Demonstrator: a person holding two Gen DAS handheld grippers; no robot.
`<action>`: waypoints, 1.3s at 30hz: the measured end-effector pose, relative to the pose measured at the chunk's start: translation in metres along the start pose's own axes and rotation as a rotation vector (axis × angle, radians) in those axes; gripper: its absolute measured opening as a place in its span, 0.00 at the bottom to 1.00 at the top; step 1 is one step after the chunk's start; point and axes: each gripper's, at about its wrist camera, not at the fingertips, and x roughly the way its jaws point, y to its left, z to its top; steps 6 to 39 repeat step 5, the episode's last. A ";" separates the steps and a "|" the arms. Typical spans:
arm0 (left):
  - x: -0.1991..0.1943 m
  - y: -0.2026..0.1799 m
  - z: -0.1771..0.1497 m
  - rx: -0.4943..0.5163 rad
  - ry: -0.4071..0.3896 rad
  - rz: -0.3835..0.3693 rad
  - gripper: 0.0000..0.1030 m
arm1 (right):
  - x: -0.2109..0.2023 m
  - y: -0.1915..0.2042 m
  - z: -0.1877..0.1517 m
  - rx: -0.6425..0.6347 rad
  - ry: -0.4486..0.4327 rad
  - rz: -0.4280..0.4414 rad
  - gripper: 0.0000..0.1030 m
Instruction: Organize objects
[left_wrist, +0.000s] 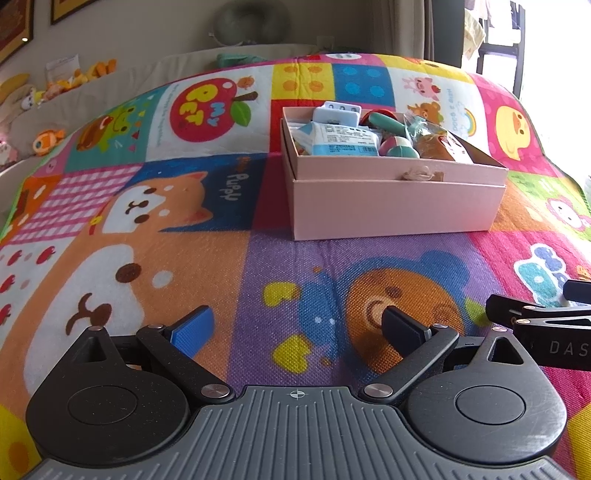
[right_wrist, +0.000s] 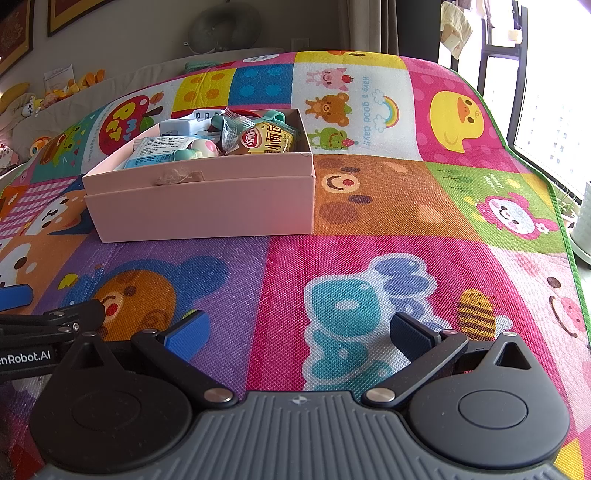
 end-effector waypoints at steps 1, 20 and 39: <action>0.000 0.000 0.000 -0.001 0.000 -0.001 0.97 | 0.000 0.000 0.000 0.000 0.000 0.000 1.00; -0.001 0.000 0.000 -0.005 -0.005 -0.006 0.97 | 0.000 0.000 0.000 0.000 0.000 0.000 1.00; -0.001 0.000 0.000 -0.005 -0.005 -0.006 0.97 | 0.000 0.000 0.000 0.000 0.000 0.000 1.00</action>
